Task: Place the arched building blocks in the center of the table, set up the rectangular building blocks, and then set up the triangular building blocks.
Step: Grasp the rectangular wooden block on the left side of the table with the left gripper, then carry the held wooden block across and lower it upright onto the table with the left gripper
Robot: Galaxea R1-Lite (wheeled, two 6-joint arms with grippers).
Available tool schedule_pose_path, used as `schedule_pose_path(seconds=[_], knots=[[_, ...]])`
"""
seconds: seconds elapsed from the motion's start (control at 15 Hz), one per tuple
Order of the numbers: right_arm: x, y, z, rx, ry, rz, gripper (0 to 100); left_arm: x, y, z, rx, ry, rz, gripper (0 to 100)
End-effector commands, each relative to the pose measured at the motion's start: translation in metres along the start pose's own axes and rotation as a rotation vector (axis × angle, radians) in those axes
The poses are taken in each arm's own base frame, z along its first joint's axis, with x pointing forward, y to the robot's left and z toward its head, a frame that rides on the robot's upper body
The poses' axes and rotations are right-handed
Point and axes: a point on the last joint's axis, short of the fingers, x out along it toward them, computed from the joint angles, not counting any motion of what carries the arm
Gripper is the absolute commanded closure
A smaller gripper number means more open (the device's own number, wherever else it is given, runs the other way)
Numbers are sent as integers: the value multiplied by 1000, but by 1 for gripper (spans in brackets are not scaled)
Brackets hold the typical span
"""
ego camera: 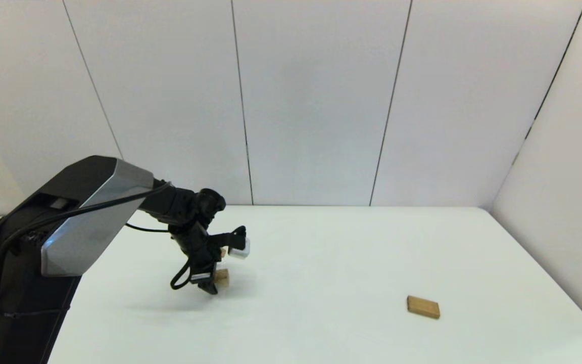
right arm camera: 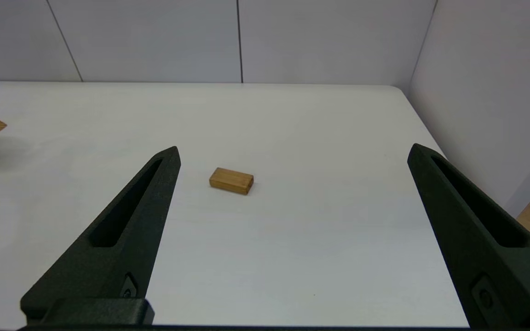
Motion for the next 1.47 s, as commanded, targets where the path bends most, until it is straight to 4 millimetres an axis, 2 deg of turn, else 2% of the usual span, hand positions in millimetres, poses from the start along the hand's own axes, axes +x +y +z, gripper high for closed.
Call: schedule_pose_path(seconds=[0.07,0.4,0.6,0.87,1.07,1.2,1.47], knots=[[0,0,0,0,0,-1,0,-4,1,2,7,2,-10,100],[0,0,0,0,-1,-1,0,-3,2,2,7,2,-12,100],[0,0,0,0,-1,1,0,-10,-1,10,23,-10,-4,100],[0,0,0,0,0,1,0,-34,-13,53,108,-53,42,100],[0,0,0,0,-1,-1,0,-44,-25,85,171,-50,-2,100],[0,0,0,0,-1,-1,0,-44,-33,105,174,-51,-27,100],[0,0,0,0,-1,-1,0,-30,-47,142,168,-64,-43,100]])
